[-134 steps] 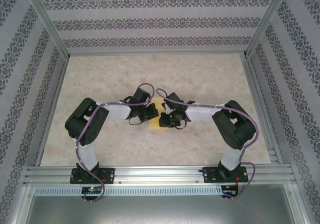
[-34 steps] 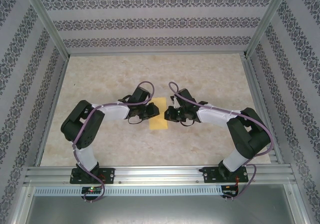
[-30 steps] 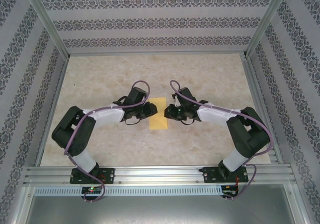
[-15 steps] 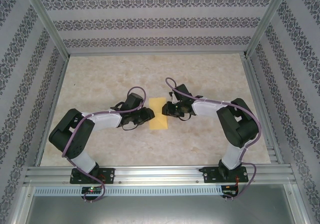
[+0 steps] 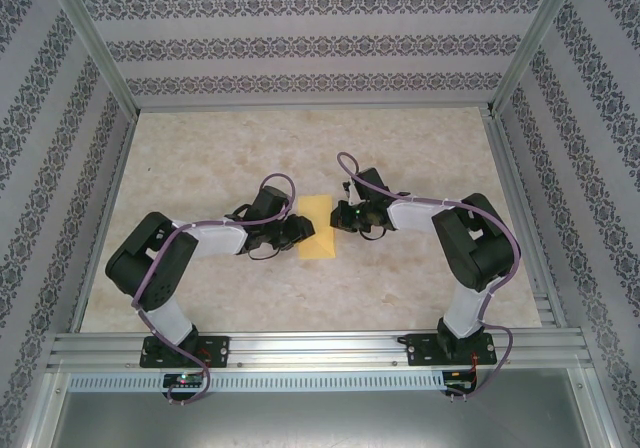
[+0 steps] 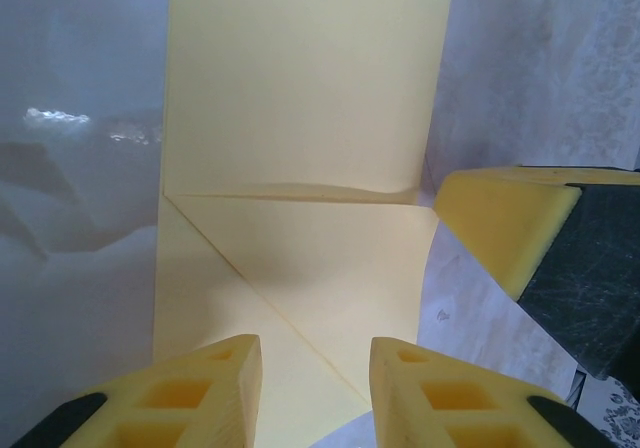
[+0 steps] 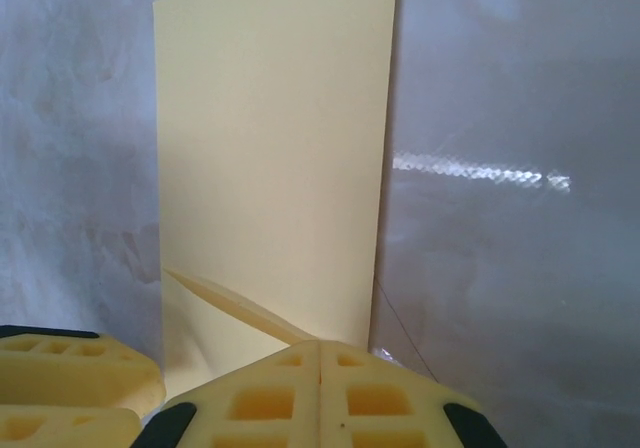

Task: Fold a paper plane with a square sheet of paper (pick it up from the middle)
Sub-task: Turn over the paper at the center of the table.

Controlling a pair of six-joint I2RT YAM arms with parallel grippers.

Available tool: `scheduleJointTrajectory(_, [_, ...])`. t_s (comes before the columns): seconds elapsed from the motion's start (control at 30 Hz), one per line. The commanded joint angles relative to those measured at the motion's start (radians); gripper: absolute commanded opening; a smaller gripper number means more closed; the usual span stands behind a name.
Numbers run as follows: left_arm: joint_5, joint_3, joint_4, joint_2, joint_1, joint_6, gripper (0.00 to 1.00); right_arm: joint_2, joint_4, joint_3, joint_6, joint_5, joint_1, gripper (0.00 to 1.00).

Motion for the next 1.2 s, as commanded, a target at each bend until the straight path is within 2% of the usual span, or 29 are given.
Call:
scheduleJointTrajectory(0.0, [0.015,-0.003,0.05,0.009,-0.01,-0.017,0.35,0.002,0.042,-0.018,0.01,-0.014,-0.015,0.04])
scheduleJointTrajectory(0.3, [0.028,0.005,0.061,0.024,-0.011,-0.018,0.35,-0.024,0.066,-0.047,0.036,-0.003,-0.04,0.01])
scheduleJointTrajectory(0.6, [0.082,0.025,0.164,0.057,-0.01,-0.009,0.39,-0.019,0.068,-0.047,0.034,-0.015,-0.042,0.01])
scheduleJointTrajectory(0.97, [0.044,-0.053,0.262,-0.027,-0.019,0.084,0.37,-0.002,0.059,-0.039,0.039,-0.014,-0.047,0.02])
scheduleJointTrajectory(1.17, [0.042,-0.046,0.253,-0.032,-0.033,0.124,0.46,0.001,0.056,-0.038,0.041,-0.014,-0.047,0.02])
